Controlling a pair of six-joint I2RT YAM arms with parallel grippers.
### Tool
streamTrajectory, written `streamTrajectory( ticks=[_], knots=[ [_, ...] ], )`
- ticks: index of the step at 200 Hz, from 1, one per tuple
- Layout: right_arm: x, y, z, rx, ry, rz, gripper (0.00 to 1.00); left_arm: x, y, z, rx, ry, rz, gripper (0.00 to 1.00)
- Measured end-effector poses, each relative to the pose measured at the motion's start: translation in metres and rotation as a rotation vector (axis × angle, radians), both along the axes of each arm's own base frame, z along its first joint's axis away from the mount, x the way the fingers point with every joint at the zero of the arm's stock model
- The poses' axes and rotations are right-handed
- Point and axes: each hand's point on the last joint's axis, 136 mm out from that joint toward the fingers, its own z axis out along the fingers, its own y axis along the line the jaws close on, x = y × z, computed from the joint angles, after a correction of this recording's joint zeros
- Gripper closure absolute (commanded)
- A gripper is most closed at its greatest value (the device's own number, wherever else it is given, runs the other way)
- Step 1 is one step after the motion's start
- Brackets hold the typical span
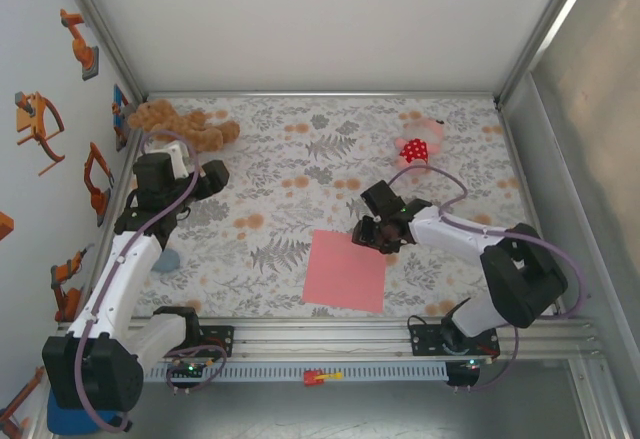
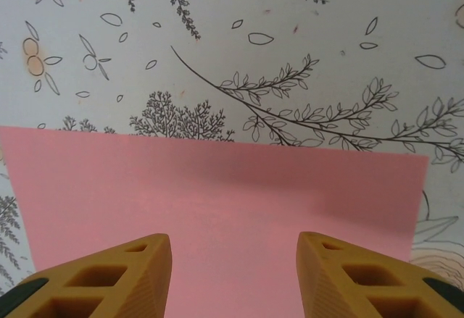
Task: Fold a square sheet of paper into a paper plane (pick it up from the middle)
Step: Move the square sheet of paper to the center of the table.
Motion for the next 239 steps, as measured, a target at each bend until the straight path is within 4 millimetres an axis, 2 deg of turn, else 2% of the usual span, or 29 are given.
streamTrajectory(
  ticks=[42,71,90,135,174,202,220,239],
  knots=[
    [0.002,0.001,-0.016,-0.018,0.021,0.0,0.52,0.001,-0.002,-0.005,0.005,0.016,-0.007,0.13],
    [0.002,0.001,-0.018,-0.029,0.026,0.003,0.52,0.002,-0.002,-0.012,0.007,0.038,-0.008,0.13],
    [0.012,0.006,-0.018,-0.039,0.014,0.014,0.52,0.003,-0.003,-0.016,0.005,0.051,-0.011,0.14],
    [0.068,0.027,-0.016,-0.017,-0.051,0.007,0.53,0.005,-0.008,-0.03,-0.011,0.1,-0.032,0.18],
    [0.14,0.043,-0.014,0.043,-0.125,-0.037,0.54,0.005,-0.015,-0.04,-0.052,0.147,-0.038,0.25],
    [0.187,0.051,-0.011,0.07,-0.18,-0.042,0.54,0.005,-0.024,-0.056,-0.115,0.222,-0.037,0.34],
    [0.209,0.057,-0.01,0.077,-0.21,-0.013,0.56,0.003,-0.036,-0.071,-0.156,0.289,-0.048,0.39],
    [0.219,0.064,-0.009,0.09,-0.231,0.04,0.57,0.001,-0.052,-0.091,-0.18,0.369,-0.066,0.43]
  ],
)
